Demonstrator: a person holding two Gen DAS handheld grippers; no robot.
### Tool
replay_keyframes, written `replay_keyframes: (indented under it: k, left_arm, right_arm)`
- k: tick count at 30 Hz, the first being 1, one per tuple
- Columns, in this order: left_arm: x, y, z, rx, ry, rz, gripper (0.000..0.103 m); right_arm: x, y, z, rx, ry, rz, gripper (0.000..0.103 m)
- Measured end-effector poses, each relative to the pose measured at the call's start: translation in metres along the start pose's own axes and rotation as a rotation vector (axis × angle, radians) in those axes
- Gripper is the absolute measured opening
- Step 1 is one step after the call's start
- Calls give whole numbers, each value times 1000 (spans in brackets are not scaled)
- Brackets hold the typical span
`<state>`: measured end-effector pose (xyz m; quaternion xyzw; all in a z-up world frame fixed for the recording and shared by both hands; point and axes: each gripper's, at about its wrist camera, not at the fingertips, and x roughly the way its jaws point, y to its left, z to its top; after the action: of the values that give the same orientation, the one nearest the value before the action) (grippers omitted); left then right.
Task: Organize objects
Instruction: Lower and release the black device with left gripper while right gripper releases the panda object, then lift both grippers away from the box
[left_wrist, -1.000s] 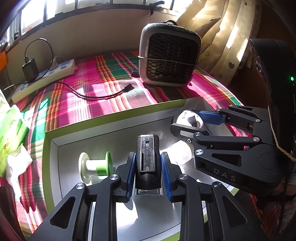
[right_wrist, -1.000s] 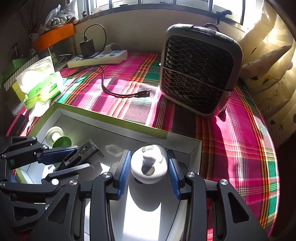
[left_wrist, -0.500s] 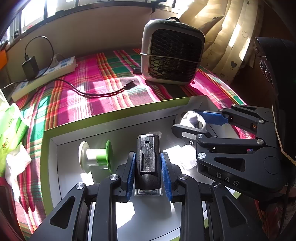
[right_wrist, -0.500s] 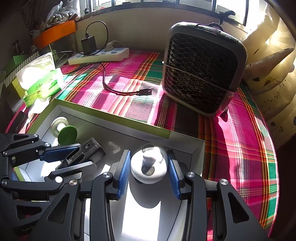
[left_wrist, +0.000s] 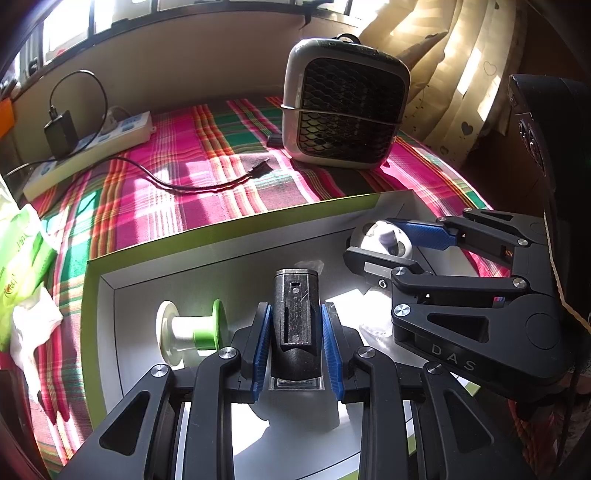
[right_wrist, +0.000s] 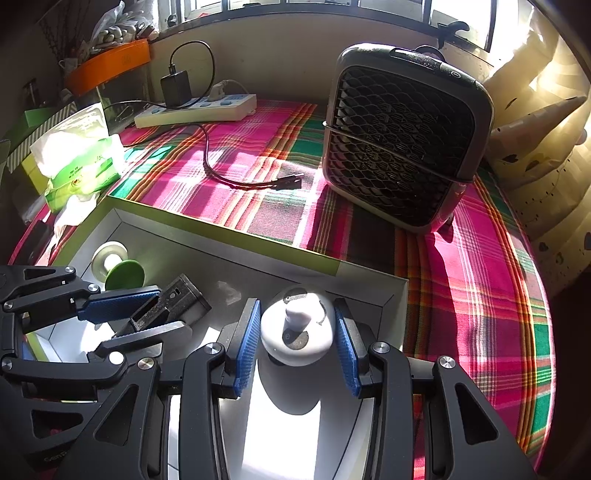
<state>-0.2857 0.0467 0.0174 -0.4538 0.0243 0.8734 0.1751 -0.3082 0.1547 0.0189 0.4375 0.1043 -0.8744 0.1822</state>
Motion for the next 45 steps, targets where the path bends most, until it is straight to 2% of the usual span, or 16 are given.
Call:
replay_keyframes:
  k: [6, 14, 26, 37, 45]
  left_arm:
    - [0, 0, 0, -1, 1, 0, 26]
    - [-6, -1, 0, -5, -10, -1, 33]
    - [-30, -6, -9, -1, -48, 19, 35]
    - [-64, -6, -24, -10, -111, 45, 35]
    - [-80, -2, -43, -34, -123, 44, 35]
  right_arm:
    - [-3, -1, 0, 12, -4, -4, 40]
    - [-10, -4, -2, 32, -11, -8, 41]
    - [-38, -2, -7, 55, -59, -13, 41]
    - [-72, 1, -28, 92, -111, -16, 45]
    - [-89, 4, -48, 103, -125, -30, 46]
